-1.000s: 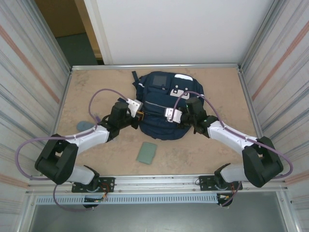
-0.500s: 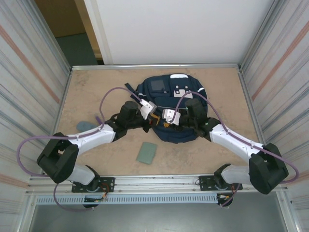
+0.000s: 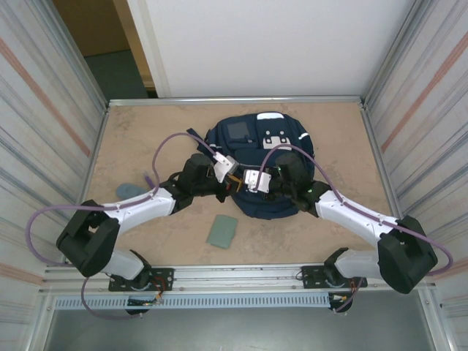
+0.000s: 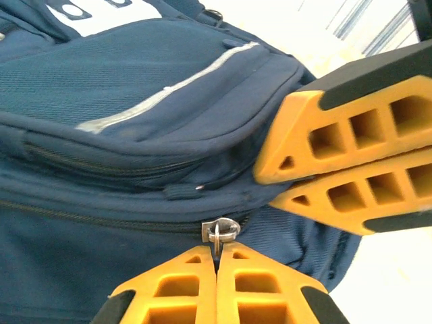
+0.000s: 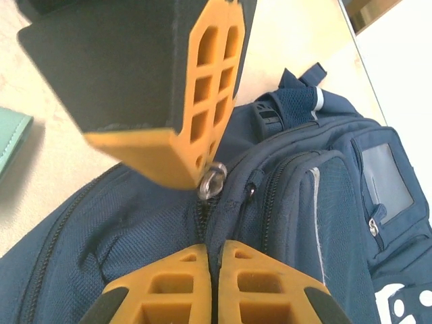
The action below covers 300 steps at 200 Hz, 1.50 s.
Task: Pack the student bag
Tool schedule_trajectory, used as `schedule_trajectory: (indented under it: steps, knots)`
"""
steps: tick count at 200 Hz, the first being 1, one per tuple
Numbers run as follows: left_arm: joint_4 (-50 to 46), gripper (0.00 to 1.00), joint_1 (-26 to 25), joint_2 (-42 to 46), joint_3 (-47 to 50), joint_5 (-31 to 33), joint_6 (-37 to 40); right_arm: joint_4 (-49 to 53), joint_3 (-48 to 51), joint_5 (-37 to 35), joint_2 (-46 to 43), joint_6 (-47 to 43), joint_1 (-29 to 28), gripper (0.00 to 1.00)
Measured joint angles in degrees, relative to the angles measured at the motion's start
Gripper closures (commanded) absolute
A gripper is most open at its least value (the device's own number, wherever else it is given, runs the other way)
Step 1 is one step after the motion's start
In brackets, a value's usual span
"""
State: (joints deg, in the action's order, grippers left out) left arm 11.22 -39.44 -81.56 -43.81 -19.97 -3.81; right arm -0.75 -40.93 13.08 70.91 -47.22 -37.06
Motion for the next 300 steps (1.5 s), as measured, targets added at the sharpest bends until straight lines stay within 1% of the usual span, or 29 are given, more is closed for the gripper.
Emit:
schedule_trajectory:
  steps: [14,28,41,71,101,122,132,141,165,176,191,210,236,255,279,300]
  knots:
    - [-1.3,1.00,1.4,0.7,0.0,3.3,1.9,-0.4,0.9,0.2,-1.7,0.0,0.0,1.00]
    - [-4.1,1.00,3.9,0.2,-1.2,6.6,2.4,-0.6,1.2,0.7,-3.1,0.0,0.0,1.00]
    - [-5.5,1.00,6.4,-1.5,-2.7,8.0,2.6,-0.8,1.2,1.3,-3.8,0.0,-0.1,1.00]
    - [-5.6,1.00,11.9,-7.3,-4.9,10.6,2.5,-0.3,1.2,1.7,-5.0,0.0,-0.8,1.00]
    - [-6.5,1.00,12.0,-9.7,-6.7,10.9,2.6,-0.2,1.2,0.1,-5.0,0.0,-1.7,1.00]
    - [-7.1,0.85,12.3,-10.6,-8.4,11.0,2.5,-0.1,1.2,-1.2,-4.9,0.0,-2.5,1.00]
    - [-7.1,0.76,12.9,-10.9,-8.7,11.1,2.1,-0.1,1.2,-1.6,-4.8,0.0,-3.0,1.00]
    - [-7.2,0.73,14.0,-11.2,-8.7,10.6,1.4,-0.1,1.0,-2.0,-4.6,-0.1,-3.3,1.00]
    - [-7.5,0.65,17.7,-11.6,-8.6,6.1,-1.9,-0.6,-0.5,-3.1,-2.0,0.3,-3.8,1.00]
    - [-6.9,0.60,19.1,-11.3,-8.1,6.0,-3.7,-0.5,-1.6,-3.2,-0.1,0.7,-3.9,1.00]
    - [-7.5,0.58,21.7,-10.3,-7.2,6.8,-7.1,-0.2,-3.0,-3.5,2.6,1.8,-3.9,1.00]
    - [-12.2,0.58,24.1,-8.6,-7.6,7.1,-12.0,-0.3,-4.2,-4.1,6.1,2.6,-4.7,1.00]
    - [-21.7,0.58,23.9,-6.9,-10.2,6.8,-17.5,0.2,-6.7,-4.1,10.9,3.2,-6.0,1.00]
    - [-27.6,0.55,23.8,-4.6,-10.6,6.5,-20.4,0.3,-9.0,-4.0,14.5,4.0,-6.5,1.00]
    - [-32.4,0.54,23.8,-0.3,-9.2,6.7,-22.7,-0.4,-9.7,-3.0,17.0,5.7,-6.8,1.00]
    - [-36.6,0.47,23.8,2.7,-7.9,7.3,-24.0,0.2,-10.1,-3.3,18.0,6.9,-7.3,1.00]
